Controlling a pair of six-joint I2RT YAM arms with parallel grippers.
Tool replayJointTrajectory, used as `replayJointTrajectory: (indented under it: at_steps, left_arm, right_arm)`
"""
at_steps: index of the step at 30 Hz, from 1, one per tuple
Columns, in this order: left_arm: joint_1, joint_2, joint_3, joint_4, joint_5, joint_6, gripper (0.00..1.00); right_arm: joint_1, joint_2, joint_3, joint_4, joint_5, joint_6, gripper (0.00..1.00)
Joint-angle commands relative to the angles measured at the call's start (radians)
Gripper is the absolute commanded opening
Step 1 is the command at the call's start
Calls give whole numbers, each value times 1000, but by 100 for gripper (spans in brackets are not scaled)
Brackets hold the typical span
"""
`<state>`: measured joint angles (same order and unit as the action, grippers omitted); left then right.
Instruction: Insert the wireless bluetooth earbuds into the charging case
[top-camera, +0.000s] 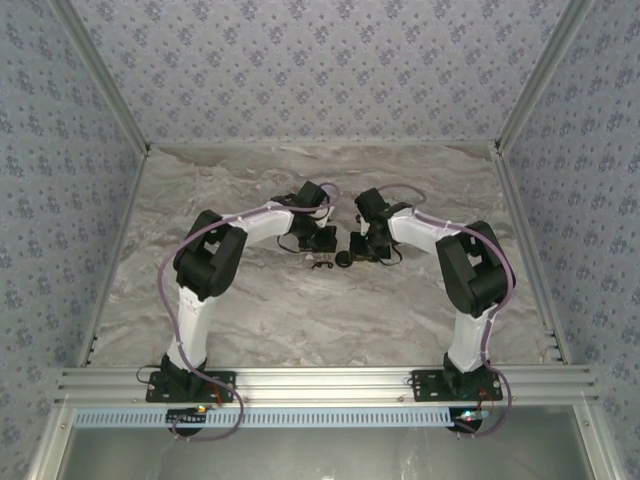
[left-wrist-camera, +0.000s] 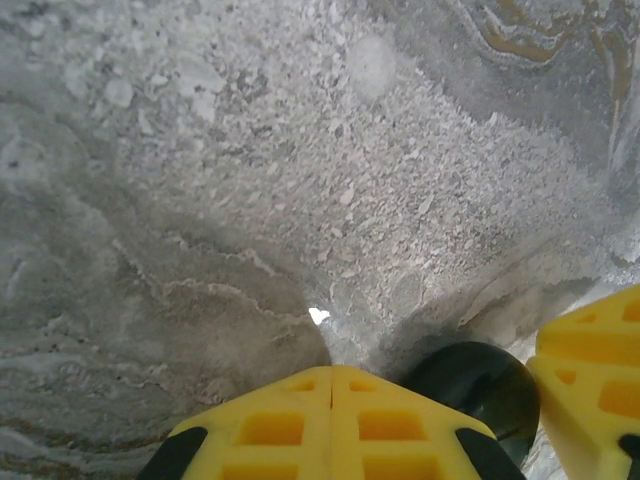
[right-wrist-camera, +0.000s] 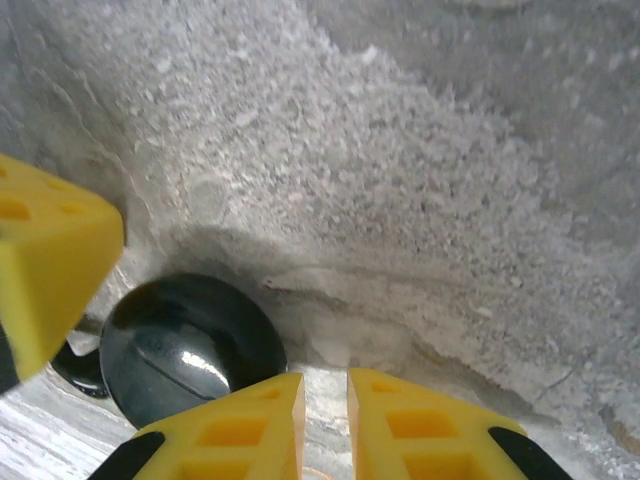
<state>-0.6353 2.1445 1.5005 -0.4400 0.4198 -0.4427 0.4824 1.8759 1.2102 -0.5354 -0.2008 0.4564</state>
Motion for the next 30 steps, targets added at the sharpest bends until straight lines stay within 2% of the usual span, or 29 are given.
replayJointTrajectory:
  at_steps: [1, 7, 13, 21, 25, 30]
  left_arm:
    - [-7, -40, -48, -13, 15, -19, 5]
    - [-6, -53, -71, -1, 7, -28, 5]
    - [-6, -88, -69, -1, -38, -32, 8]
    - [2, -145, -91, 40, -3, -40, 12]
    - [10, -158, -117, 94, 52, -66, 19]
    - [14, -150, -133, 123, 96, -81, 29]
  right_arm:
    - [-6, 23, 44, -47, 27, -5, 19]
    - [-8, 29, 62, -61, 38, -14, 19]
    - [-26, -30, 28, -58, 47, -12, 20]
    - [-68, -130, -104, 47, -94, 0, 28]
    - [-88, -145, -159, 136, -207, 22, 32]
    - [-92, -122, -176, 184, -272, 38, 35]
